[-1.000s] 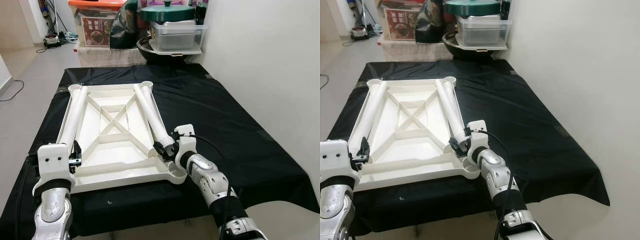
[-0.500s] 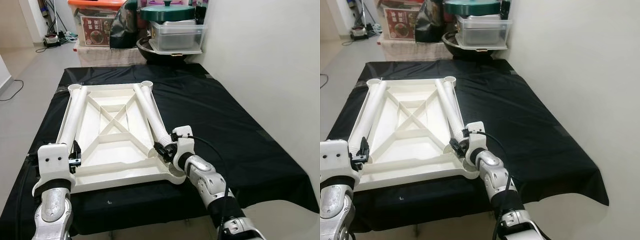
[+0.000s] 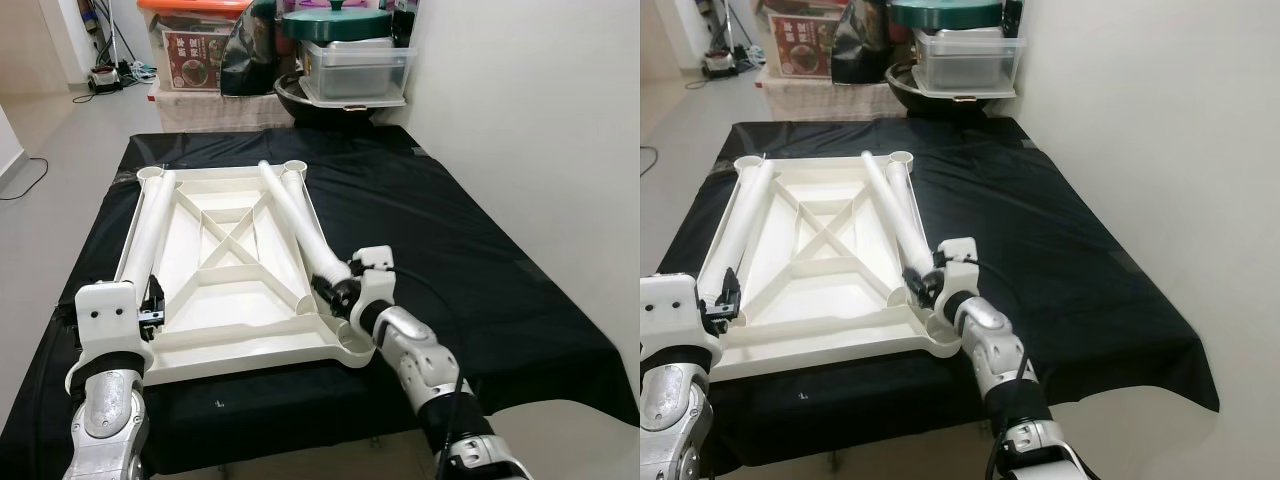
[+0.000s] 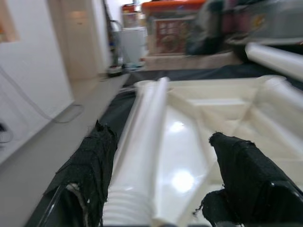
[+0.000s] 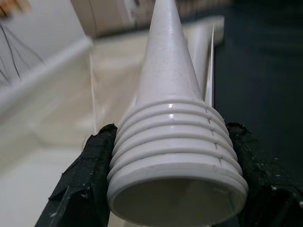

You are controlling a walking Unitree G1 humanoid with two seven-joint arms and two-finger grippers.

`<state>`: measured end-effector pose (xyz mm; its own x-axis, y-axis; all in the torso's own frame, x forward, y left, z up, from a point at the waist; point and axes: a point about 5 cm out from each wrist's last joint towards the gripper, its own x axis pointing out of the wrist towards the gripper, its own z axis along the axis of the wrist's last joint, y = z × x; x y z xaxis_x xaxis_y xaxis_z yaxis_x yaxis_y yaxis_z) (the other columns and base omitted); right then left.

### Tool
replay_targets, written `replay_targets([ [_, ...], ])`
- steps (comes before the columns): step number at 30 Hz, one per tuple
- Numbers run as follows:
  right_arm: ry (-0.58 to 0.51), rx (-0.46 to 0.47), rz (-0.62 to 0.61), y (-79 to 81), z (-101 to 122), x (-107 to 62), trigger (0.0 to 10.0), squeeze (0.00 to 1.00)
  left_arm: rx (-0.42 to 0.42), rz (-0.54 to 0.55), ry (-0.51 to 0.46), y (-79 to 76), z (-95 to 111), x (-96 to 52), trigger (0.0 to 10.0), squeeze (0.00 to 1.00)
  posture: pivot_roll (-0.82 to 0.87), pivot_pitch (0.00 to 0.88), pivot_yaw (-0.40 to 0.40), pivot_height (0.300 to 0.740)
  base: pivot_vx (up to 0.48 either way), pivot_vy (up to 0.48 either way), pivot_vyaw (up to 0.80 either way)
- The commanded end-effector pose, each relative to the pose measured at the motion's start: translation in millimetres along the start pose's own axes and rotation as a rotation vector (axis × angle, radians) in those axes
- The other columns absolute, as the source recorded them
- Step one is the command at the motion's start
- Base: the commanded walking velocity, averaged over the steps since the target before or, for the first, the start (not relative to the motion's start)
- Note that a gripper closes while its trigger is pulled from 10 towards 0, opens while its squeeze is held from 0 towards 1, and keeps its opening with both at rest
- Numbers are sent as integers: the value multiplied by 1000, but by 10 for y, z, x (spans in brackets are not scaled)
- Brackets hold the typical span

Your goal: Building children table

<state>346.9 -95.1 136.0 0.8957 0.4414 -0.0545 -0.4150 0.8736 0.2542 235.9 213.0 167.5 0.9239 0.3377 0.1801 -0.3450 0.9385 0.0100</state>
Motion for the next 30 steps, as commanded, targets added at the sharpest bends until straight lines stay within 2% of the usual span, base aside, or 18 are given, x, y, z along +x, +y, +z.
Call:
replay_targets([
  [1,-77,4,21,8,154,8,0,0,-31,-6,32,-10,-54,8,10000,0,79,0,-62,740,0,0,0],
  [2,-87,8,25,9,174,6,0,0,-42,-9,33,-11,-53,11,10000,0,79,0,-62,740,0,0,0],
  [5,-177,140,179,-61,416,-75,0,0,-437,-212,59,-253,61,113,10000,0,58,0,-55,740,0,0,0],
  [6,-177,140,179,-61,416,-75,0,0,-437,-212,59,-253,61,113,10000,0,58,0,-55,740,0,0,0],
  [7,-186,175,217,-77,444,-101,0,0,-537,-259,57,-320,105,131,10000,0,58,0,-55,740,0,0,0],
  [8,-186,175,217,-77,444,-101,0,0,-537,-259,57,-320,105,131,10000,0,58,0,-55,740,0,0,0],
  [9,-165,202,292,-65,405,-156,0,0,-664,-327,51,-422,172,135,10000,0,51,0,-53,740,0,0,0],
  [12,-165,202,292,-65,405,-156,0,0,-664,-327,51,-422,172,135,10000,0,51,0,-53,740,0,0,0],
  [13,-132,226,379,-43,344,-225,0,0,-788,-395,47,-521,238,132,10000,0,47,0,-51,740,0,0,0],
  [14,-132,226,379,-43,344,-225,0,0,-788,-395,47,-521,238,132,10000,0,47,0,-51,740,0,0,0],
  [15,-95,243,455,-25,276,-292,0,0,-880,-459,44,-599,285,123,10000,0,38,0,-46,740,0,0,0],
  [16,-95,243,455,-25,276,-292,0,0,-880,-459,44,-599,285,123,10000,0,38,0,-46,740,0,0,0],
  [17,-59,254,539,-6,210,-374,0,0,-953,-516,56,-676,301,113,10000,0,34,0,-44,740,0,0,0],
  [18,-59,254,539,-6,210,-374,0,0,-953,-516,56,-676,301,113,10000,0,34,0,-44,740,0,0,0],
  [20,-13,259,655,21,142,-486,0,0,-1042,-598,75,-766,321,91,10000,0,32,0,-43,740,0,0,0],
  [22,-13,259,655,21,142,-486,0,0,-1042,-598,75,-766,321,91,10000,0,32,0,-43,740,0,0,0],
  [25,46,261,829,53,90,-650,0,0,-1123,-672,89,-778,341,108,10000,0,38,0,-50,740,0,0,0],
  [30,72,256,888,63,66,-712,0,0,-1138,-658,109,-747,294,143,10000,0,32,0,-50,740,0,0,0],
])
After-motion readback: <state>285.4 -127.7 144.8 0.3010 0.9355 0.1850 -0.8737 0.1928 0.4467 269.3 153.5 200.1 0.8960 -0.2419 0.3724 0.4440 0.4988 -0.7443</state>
